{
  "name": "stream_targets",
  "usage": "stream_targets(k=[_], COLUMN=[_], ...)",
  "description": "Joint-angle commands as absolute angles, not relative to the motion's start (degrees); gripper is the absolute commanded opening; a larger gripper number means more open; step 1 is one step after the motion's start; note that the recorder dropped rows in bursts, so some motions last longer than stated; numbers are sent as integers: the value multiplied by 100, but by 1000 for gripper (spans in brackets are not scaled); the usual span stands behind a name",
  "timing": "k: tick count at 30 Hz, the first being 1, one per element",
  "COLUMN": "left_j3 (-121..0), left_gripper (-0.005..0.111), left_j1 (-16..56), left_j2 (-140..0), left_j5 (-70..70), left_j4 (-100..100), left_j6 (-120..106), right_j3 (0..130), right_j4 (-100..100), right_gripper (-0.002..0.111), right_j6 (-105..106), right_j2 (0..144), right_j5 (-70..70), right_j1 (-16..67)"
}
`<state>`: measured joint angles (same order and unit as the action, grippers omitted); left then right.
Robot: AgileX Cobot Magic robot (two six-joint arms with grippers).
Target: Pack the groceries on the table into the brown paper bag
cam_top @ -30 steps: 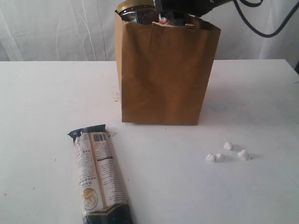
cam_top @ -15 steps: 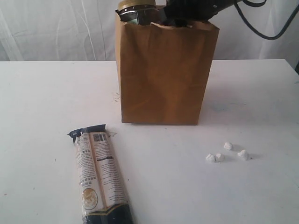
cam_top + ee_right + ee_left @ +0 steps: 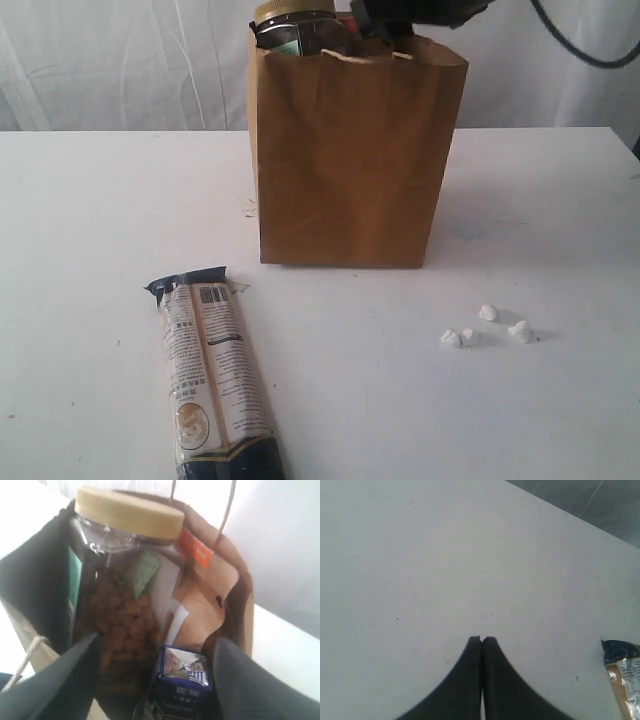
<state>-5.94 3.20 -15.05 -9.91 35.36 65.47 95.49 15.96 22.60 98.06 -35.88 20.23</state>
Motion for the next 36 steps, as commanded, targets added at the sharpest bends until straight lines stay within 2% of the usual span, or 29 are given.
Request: stream_targets(k=[1, 3, 4, 5, 6, 8, 11, 13, 16, 19, 26, 29, 31, 36], left_j3=[-572, -572, -572, -572, -572, -572, -572, -572, -572, -572, -572, -572, -572, -572], left_gripper=[0, 0, 0, 0, 0, 0, 0, 0, 0, 0, 0, 0, 0, 0], left_j1=[294, 294, 294, 294, 294, 294, 294, 294, 294, 294, 294, 294, 294, 294], left_j2=[-1472, -1472, -1472, -1472, -1472, -1472, -1472, -1472, -1472, -1472, -1472, -1472, -1472, -1472], left_j5=[-1004, -1004, -1004, -1004, -1004, -1004, -1004, -1004, -1004, -1004, -1004, -1020, -1020, -1020], left_j4=[3518, 3518, 3518, 3518, 3518, 3518, 3518, 3518, 3518, 3518, 3518, 3518, 3518, 3518], left_j6=[6558, 6558, 6558, 6558, 6558, 6558, 6558, 6558, 6558, 6558, 6558, 6559, 6559, 6559], right_j3=[9589, 9589, 9589, 9577, 9392, 8887, 7742, 6738, 5255, 4272, 3731, 3648, 3658, 4489], right_j4=[985, 273, -613, -1000, -1807, -2190, -2010, -1642, -1045, -853, 280, 1563, 2159, 2201], right_gripper=[53, 44, 31, 26, 13, 0, 0, 0, 0, 0, 0, 0, 0, 0], right_j6=[2203, 1976, 1636, 1479, 891, -148, -673, -672, -334, -358, -276, 1304, 1768, 1885], right_j2=[9095, 8795, 8584, 8534, 8419, 8287, 8143, 7914, 7477, 7216, 6980, 6843, 6884, 8140], right_j5=[-3943, -4454, -5070, -5286, -5454, -5359, -5359, -5096, -4273, -4217, -4270, -4539, -4088, -4295], right_j1=[1990, 1990, 1990, 1950, 1764, 1272, 461, 224, 224, 224, 224, 224, 224, 224])
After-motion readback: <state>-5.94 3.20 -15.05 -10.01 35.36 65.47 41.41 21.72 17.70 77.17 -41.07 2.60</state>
